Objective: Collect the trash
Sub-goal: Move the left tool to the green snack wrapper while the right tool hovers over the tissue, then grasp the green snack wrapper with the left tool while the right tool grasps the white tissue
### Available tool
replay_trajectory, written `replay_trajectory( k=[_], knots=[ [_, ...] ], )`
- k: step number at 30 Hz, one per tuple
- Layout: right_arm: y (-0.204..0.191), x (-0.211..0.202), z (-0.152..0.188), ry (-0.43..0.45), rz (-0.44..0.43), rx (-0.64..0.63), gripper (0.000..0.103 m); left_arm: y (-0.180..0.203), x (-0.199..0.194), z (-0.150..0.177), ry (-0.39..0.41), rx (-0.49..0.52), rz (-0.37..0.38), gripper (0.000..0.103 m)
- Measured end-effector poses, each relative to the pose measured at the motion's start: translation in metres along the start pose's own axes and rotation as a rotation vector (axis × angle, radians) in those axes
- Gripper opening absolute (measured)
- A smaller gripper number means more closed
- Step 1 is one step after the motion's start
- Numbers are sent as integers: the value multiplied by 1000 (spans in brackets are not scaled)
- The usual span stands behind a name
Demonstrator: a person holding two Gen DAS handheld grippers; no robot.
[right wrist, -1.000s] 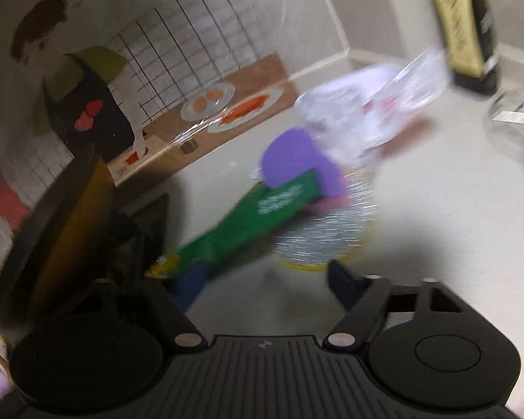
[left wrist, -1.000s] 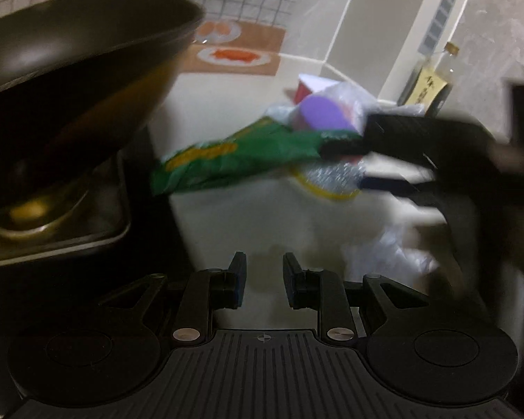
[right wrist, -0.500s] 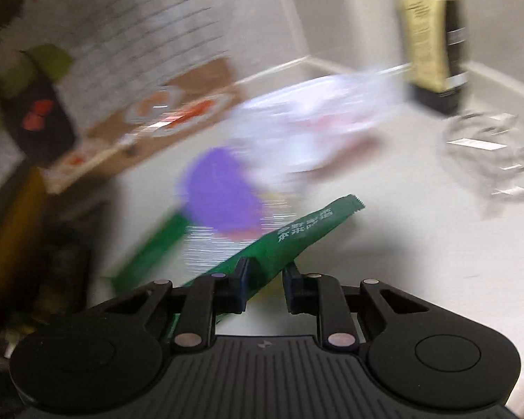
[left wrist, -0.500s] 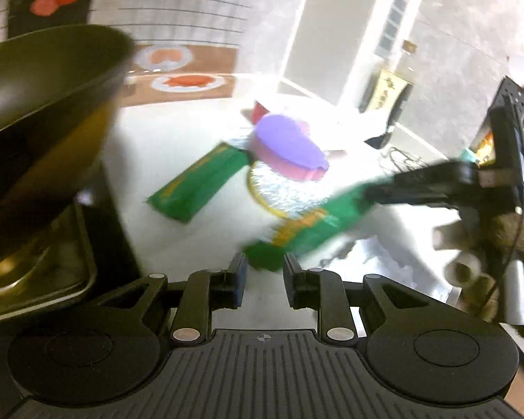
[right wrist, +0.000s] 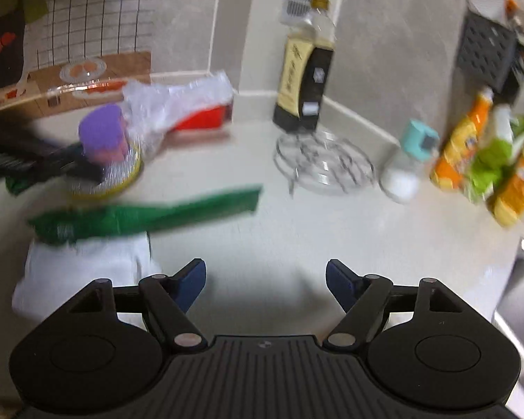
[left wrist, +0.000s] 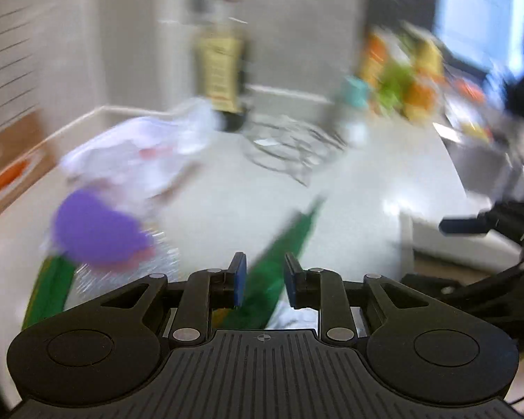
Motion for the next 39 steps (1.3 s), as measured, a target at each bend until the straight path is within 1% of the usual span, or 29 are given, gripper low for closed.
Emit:
replay_trajectory(
  k=[1,3,4,6,8,12,13,16,18,19,20,22,24,26,28,30,31,32,35,37,39],
  knots=[
    [2,-4,7,-6,-3,10,77,2,11,0,-41,22,11,31],
    [9,-11,18,-17,-2,32,77,3,26,4,-110,49,7,29],
    [12,-15,24,-19,-2,41,77,4,29,6,-131,73,2,29],
    [19,-18,32,-28,3,65,77,5,33,11,-167,129,-7,31],
    [28,-22,41,-32,13,92,77,7,39,15,-199,158,-28,33],
    [44,-25,55,-44,23,148,77,5,50,16,-217,189,-96,35],
    [47,-25,58,-48,24,160,77,2,53,15,-218,178,-124,35],
    [52,-25,65,-53,24,178,77,-10,57,13,-215,138,-168,35],
    [53,-25,68,-54,19,186,77,-16,59,14,-216,134,-192,38],
    [54,-26,70,-54,17,190,77,-19,61,16,-224,126,-202,43],
    [55,-27,71,-54,15,195,77,-24,61,18,-232,110,-204,45],
    [56,-27,73,-48,16,202,77,-34,60,20,-225,38,-173,45],
    [56,-28,73,-37,23,206,77,-41,57,24,-225,-6,-150,45],
    [55,-28,72,-37,14,206,77,-44,50,30,-220,-18,-138,44],
    [51,-28,68,-30,-9,201,77,-44,40,40,-210,-14,-143,43],
    [44,-27,62,-15,-34,186,77,-45,29,50,-192,-37,-160,40],
    [39,-27,59,-5,-48,174,77,-46,22,55,-183,-64,-167,36],
    [34,-27,56,3,-63,161,77,-48,14,60,-174,-100,-170,26],
    [13,-27,46,30,-126,109,77,-58,-12,71,-137,-249,-162,16],
    [-7,-27,39,48,-188,62,79,-64,-29,79,-109,-342,-160,15],
    [-27,-24,33,58,-247,18,80,-69,-42,89,-102,-401,-177,15]
  ],
)
Point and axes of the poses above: each gripper's, at about its wrist camera, not at the fingertips, and x roughly the way its jaws point, y to its right, z to its underside, the point moved 5 cm from there along x, roughly the way its jaws point, and after that the axes turned 3 degrees about -z, right-handed, at the moved point
